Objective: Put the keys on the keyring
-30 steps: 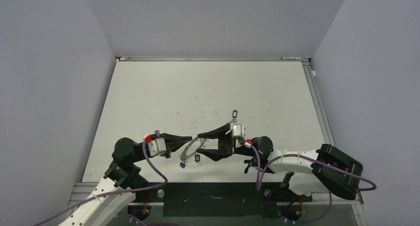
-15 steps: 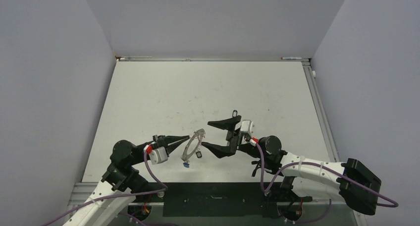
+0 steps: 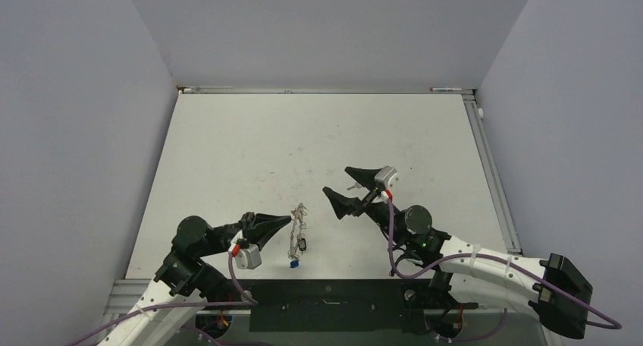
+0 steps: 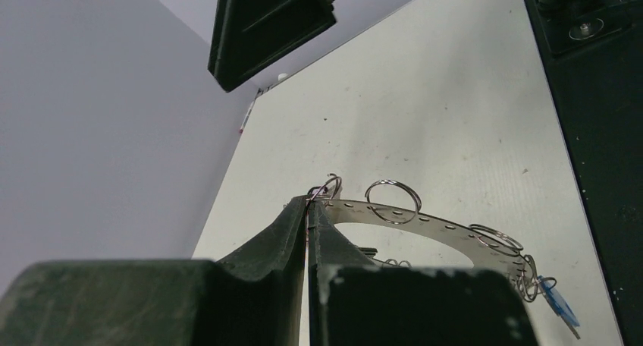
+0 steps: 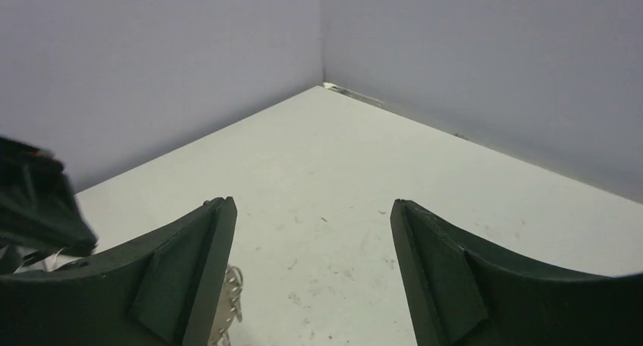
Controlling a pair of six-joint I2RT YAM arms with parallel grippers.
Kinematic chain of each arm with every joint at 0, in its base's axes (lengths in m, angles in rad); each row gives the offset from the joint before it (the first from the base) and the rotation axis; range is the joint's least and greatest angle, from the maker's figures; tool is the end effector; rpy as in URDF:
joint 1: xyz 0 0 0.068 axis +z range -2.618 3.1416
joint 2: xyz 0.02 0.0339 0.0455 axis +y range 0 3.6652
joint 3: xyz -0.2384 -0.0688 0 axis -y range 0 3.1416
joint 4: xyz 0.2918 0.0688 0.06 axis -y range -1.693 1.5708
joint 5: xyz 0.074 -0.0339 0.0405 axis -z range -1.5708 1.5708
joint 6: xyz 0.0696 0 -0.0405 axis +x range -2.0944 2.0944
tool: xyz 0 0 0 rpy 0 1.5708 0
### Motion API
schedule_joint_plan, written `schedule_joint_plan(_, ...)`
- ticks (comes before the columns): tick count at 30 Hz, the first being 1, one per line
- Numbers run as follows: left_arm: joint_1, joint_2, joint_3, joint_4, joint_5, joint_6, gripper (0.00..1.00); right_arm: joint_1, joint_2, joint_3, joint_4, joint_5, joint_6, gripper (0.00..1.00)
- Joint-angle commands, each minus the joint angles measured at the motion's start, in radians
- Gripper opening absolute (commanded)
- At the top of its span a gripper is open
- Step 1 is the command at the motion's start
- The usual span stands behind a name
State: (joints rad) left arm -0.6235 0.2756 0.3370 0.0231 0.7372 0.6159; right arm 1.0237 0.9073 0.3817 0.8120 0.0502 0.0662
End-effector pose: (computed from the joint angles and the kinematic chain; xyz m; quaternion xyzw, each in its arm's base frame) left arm 0.1377 -0.1567 0.2668 0.5826 0.3597 -0.2464 0.6860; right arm 0.1556 0.2487 0.2474 -0.2580 0.5407 0.4021 0.6924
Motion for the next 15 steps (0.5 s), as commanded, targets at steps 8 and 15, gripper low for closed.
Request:
schedule_joint_plan(8,-0.022,0.021,-0.033,0.082,-0.034,-0.029,0.0,-0.228,0.247,0.399,-0.729,0.275,0.441,0.72)
schedule_joint_plan(15,-0.023,0.039,-0.03,0.07,-0.153,-0.123,0.0,-0.357,0.502,0.595,-1.023,0.219,0.579,0.78)
